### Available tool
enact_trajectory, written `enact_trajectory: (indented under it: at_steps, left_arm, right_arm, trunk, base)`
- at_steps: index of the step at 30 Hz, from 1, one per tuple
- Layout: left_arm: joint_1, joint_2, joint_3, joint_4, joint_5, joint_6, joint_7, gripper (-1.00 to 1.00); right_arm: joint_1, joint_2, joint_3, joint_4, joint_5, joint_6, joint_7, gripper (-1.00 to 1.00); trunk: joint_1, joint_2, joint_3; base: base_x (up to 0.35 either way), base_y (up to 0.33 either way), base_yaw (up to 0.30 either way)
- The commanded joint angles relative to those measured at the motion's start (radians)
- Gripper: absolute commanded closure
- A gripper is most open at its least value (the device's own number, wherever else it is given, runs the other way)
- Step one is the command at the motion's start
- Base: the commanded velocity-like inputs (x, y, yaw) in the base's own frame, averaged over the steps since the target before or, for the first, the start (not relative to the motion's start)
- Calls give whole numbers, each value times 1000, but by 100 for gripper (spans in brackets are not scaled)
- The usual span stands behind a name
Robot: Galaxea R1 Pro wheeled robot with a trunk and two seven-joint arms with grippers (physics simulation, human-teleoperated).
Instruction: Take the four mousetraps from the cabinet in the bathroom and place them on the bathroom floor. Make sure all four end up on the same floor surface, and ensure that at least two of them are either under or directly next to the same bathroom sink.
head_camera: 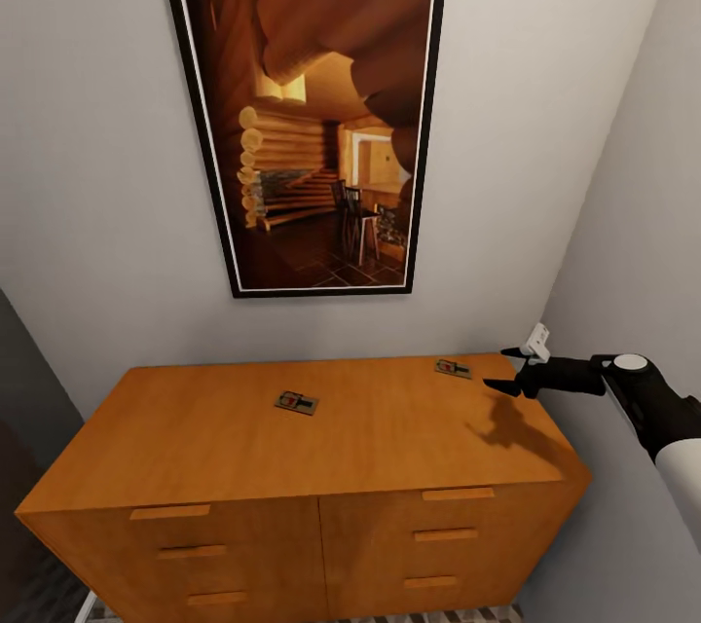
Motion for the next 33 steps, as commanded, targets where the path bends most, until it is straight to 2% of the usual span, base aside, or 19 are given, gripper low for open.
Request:
enact_trajectory:
  at_steps: [1,9,15,24,33]
  left_arm:
    - [-1,0,-9,1,9,2,1,-100]
    - [0,-2,-9,1,9,2,1,-100]
    - [0,-13,-9,1,9,2,0,-100]
    - [0,-21,-9,1,9,-1,0,-100]
    - [0,-21,-9,-1,9,-3,0,-100]
  right_arm:
    - [-1,0,2,0,2,4,2,-100]
    - [-1,0,2,6,2,4,2,-100]
    - [-1,0,2,6,2,4,2,-100]
    - [-1,0,2,6,2,4,2,-100]
    - [-1,0,3,6,2,4,2,-100]
  trunk:
    - [1,-2,-2]
    - [1,-2,-2]
    - [1,-2,-3]
    - [1,-2,-6]
    - [1,-2,-11]
  base:
    - [0,0,0]
    - [0,0,0]
    - [0,-65,42]
    - [0,-226,244]
    - [0,-45,274]
